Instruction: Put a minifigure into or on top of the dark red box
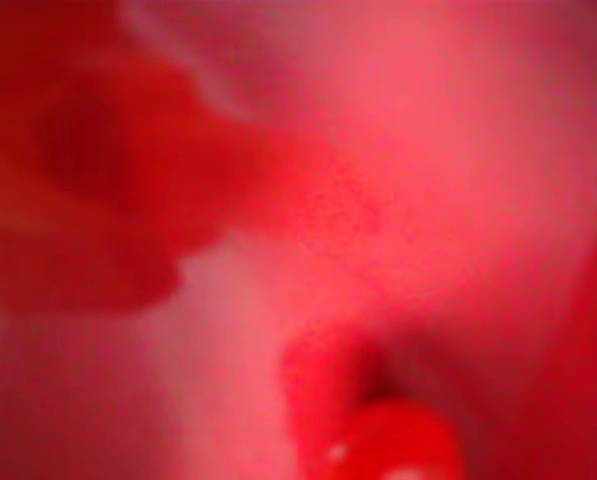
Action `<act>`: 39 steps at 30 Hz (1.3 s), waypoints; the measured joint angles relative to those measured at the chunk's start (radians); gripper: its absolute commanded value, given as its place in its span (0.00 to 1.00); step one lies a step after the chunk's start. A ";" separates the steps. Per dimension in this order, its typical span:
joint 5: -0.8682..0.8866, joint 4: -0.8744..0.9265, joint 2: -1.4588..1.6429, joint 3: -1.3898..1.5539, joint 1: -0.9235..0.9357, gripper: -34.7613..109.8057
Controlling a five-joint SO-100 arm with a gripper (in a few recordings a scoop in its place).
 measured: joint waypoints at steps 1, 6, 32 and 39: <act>0.000 0.011 0.014 0.006 0.005 0.38; -0.006 0.032 0.124 0.051 0.012 0.38; -0.066 0.279 1.121 0.548 -0.443 0.36; -0.077 0.310 1.516 0.735 -0.634 0.36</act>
